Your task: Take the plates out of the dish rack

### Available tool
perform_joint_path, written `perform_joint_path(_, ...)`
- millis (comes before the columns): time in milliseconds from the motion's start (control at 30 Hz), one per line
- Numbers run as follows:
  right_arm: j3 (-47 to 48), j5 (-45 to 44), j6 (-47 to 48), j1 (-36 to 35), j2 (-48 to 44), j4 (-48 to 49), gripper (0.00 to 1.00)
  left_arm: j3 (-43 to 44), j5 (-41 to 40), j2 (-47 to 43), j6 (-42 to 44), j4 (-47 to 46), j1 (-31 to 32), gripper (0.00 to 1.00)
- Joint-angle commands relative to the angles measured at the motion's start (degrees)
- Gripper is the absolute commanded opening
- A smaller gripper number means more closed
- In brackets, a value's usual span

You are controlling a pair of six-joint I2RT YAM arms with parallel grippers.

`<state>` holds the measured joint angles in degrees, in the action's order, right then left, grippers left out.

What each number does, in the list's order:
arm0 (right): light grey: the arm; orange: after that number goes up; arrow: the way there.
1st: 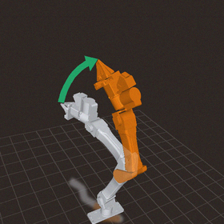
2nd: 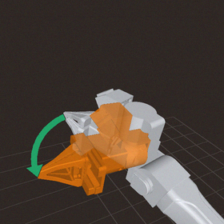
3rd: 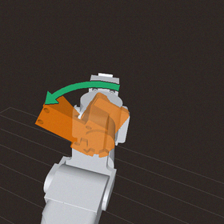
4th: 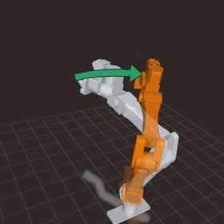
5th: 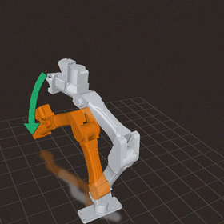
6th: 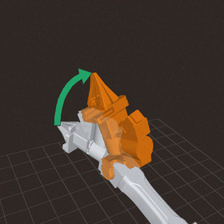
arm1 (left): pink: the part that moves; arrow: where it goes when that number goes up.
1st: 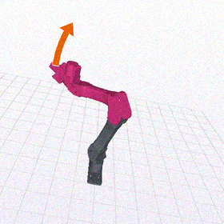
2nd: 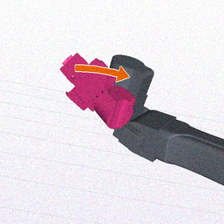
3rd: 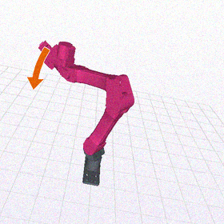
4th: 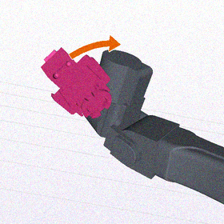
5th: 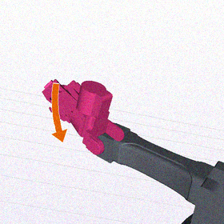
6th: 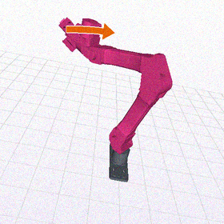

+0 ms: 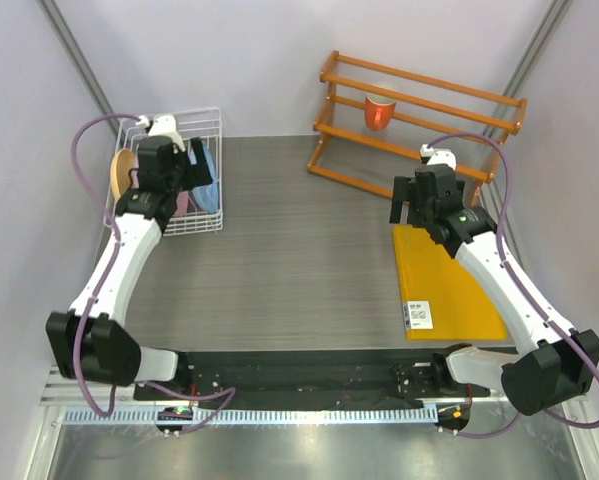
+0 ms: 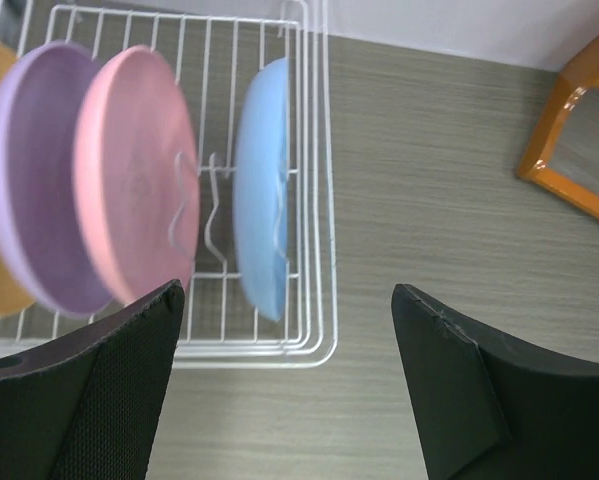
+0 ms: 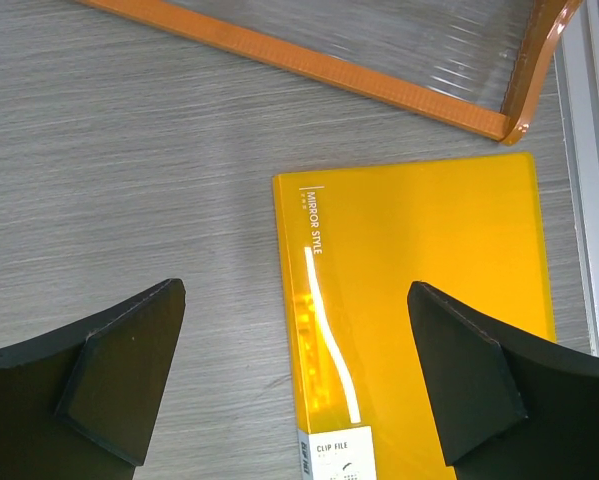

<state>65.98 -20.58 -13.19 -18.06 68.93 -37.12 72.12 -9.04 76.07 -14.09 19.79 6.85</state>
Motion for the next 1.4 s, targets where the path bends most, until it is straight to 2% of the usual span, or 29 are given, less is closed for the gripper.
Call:
perform_joint_path(0,0.9,-1.2,1.1,-0.2,0.9,2.9,1.0,5.6,-2.6,4.5,2.1,-5.5,2.0,0.85)
perform_joint_path(133,1.1,-1.8,1.3,-0.2,2.1,3.3,1.0,8.4,-6.3,9.3,3.2,-5.6,2.7,0.84)
perform_joint_path(267,1.3,-2.4,1.4,-0.2,3.4,3.6,1.0,9.0,-13.8,13.3,3.5,-6.2,4.0,0.8)
perform_joint_path(400,1.0,-2.5,1.2,-0.2,4.5,3.9,1.0,9.2,-16.8,15.9,3.2,-6.1,4.2,0.8)
perform_joint_path(467,0.8,-2.8,1.1,-0.2,4.8,4.0,1.0,9.0,-17.8,17.1,3.3,-6.1,4.7,0.75)
perform_joint_path(600,0.4,-2.5,1.1,-0.2,4.9,4.3,1.0,8.3,-23.6,19.5,2.7,-6.0,5.4,0.56)
perform_joint_path(633,0.4,-2.3,1.1,-0.2,4.8,4.3,1.0,8.2,-24.8,20.0,2.3,-5.8,5.5,0.43)
perform_joint_path(800,0.0,-3.1,0.6,-0.2,3.6,4.6,1.0,8.6,-29.3,21.7,2.5,-5.1,6.8,0.14)
perform_joint_path(833,0.0,-3.2,0.5,-0.2,3.4,4.6,1.0,8.7,-30.6,21.7,2.4,-5.1,6.9,0.02)
perform_joint_path(867,-0.1,-3.1,0.5,-0.2,3.4,4.6,1.0,8.6,-31.7,21.5,2.6,-5.1,7.7,0.0)
perform_joint_path(1033,-0.3,-3.0,0.0,-0.2,2.4,4.3,1.0,10.1,-41.1,20.8,5.9,-6.7,11.3,0.0)
perform_joint_path(1167,-0.5,-3.3,-0.2,-0.2,1.2,3.6,1.0,12.5,-54.2,22.0,13.5,-9.9,15.8,0.0)
perform_joint_path(1200,-0.4,-3.4,-0.3,-0.2,0.9,3.3,1.0,13.8,-56.0,22.4,17.0,-10.4,16.3,0.0)
perform_joint_path(1367,0.3,-3.7,-0.1,-0.2,-1.3,1.7,1.0,15.9,-62.7,22.6,22.3,-12.5,18.6,0.0)
